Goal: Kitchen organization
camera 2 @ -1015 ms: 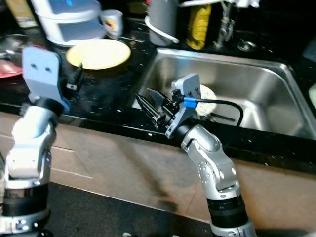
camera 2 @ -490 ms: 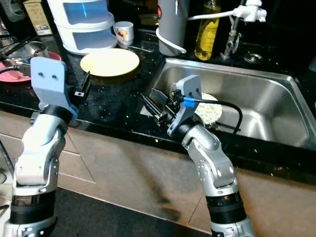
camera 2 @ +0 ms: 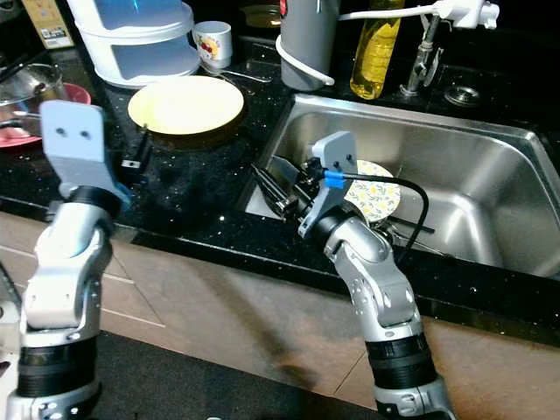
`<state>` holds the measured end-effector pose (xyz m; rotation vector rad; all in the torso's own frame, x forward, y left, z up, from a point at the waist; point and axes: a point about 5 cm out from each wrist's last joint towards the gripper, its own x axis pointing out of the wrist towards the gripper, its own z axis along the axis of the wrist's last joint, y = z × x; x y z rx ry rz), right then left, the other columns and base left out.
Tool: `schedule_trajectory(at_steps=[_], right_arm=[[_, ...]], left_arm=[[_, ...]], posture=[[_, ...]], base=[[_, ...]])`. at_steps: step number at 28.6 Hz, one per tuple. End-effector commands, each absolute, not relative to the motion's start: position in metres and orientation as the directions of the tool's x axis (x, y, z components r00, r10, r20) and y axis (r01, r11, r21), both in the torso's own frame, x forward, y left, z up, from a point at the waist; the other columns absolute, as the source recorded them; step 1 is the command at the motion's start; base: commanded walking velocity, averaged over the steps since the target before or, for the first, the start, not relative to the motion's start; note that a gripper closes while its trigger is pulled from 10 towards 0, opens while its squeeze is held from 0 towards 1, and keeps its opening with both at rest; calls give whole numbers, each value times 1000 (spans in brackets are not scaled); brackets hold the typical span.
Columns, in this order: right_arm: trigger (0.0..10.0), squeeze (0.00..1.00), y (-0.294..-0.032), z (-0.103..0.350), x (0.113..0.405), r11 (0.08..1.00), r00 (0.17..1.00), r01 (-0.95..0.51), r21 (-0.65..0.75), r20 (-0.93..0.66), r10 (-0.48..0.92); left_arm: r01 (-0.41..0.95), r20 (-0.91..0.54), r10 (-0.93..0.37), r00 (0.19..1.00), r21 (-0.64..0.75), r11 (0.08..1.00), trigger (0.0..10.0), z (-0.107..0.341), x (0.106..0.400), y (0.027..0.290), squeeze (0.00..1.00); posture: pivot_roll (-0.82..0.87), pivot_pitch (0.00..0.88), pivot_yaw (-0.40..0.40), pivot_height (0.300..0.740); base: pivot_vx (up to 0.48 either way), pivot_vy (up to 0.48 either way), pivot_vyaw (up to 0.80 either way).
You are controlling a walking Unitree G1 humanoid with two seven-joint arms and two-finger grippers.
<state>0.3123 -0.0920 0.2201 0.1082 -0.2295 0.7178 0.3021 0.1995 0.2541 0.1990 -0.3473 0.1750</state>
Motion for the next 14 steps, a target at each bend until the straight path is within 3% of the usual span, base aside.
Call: schedule_trajectory(at_steps=[1, 8, 14], right_arm=[[10000, 0, -92, 220, 314, 752, 730, -659, 8, 246, 637], [10000, 0, -93, 218, 316, 755, 734, -655, 1, 239, 636], [10000, 0, -95, 214, 317, 761, 740, -649, -13, 223, 635]], left_arm=[[-229, 341, 160, 926, 172, 958, 10000, 251, 301, 206, 0], [-240, 332, 176, 927, 163, 957, 10000, 248, 300, 211, 0], [-260, 302, 215, 929, 115, 959, 10000, 240, 300, 221, 0]], posture=[[118, 31, -54, 740], [115, 26, -53, 740], [112, 21, -53, 740]], base=[[0, 0, 0], [71, 0, 0], [480, 0, 0]])
